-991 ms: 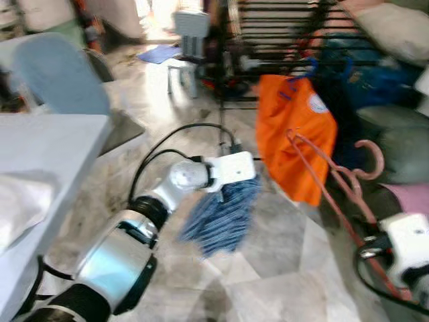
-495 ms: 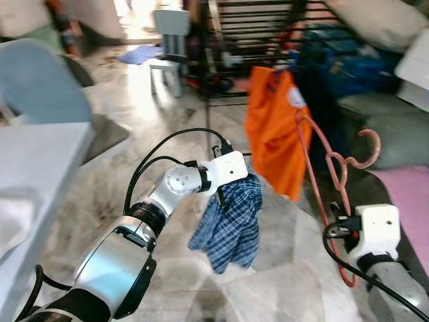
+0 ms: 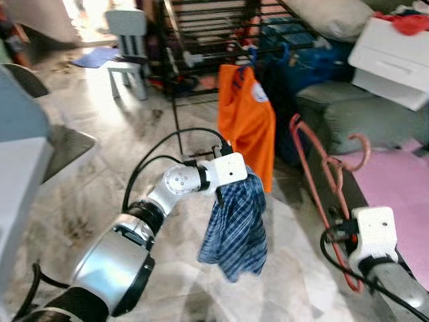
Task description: Hang hanger
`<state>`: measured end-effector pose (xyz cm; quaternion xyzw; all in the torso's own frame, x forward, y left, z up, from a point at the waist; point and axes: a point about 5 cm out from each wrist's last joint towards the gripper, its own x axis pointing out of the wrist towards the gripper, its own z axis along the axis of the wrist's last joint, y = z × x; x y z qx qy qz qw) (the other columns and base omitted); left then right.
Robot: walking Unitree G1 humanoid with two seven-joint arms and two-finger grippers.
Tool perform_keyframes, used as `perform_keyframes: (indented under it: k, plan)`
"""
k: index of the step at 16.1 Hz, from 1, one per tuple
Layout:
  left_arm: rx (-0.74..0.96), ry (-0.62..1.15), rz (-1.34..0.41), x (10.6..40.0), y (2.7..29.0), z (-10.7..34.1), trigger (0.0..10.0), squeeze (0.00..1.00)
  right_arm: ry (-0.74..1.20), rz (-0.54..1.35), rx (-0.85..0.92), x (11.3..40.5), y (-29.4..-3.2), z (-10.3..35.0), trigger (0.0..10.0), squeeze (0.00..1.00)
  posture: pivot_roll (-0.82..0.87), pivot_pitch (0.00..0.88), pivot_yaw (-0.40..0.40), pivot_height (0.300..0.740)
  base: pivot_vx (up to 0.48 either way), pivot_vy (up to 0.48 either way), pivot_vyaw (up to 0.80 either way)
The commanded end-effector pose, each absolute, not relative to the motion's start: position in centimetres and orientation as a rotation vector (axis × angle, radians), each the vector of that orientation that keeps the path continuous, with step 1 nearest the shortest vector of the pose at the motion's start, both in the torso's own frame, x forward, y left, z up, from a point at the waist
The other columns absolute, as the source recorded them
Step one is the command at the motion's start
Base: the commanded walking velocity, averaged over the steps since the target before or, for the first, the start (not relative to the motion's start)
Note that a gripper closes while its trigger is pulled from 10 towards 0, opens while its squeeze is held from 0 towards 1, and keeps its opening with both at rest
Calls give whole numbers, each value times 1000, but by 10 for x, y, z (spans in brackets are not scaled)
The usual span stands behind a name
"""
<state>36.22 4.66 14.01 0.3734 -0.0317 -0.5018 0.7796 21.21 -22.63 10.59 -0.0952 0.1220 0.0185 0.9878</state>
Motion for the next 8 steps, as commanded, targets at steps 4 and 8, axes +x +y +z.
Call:
perform_keyframes:
  k: [4, 8]
  plan:
    - [1133, -119, -1026, 374, 54, 154, 10000, 0, 262, 181, -302, 201, -248, 128, 10000, 0, -73, 0, 10, 740, 0, 0, 0]
    - [1272, -136, -978, 379, 61, 159, 10000, 0, 303, 318, -286, 184, -264, 146, 10000, 0, -76, 0, 13, 740, 0, 0, 0]
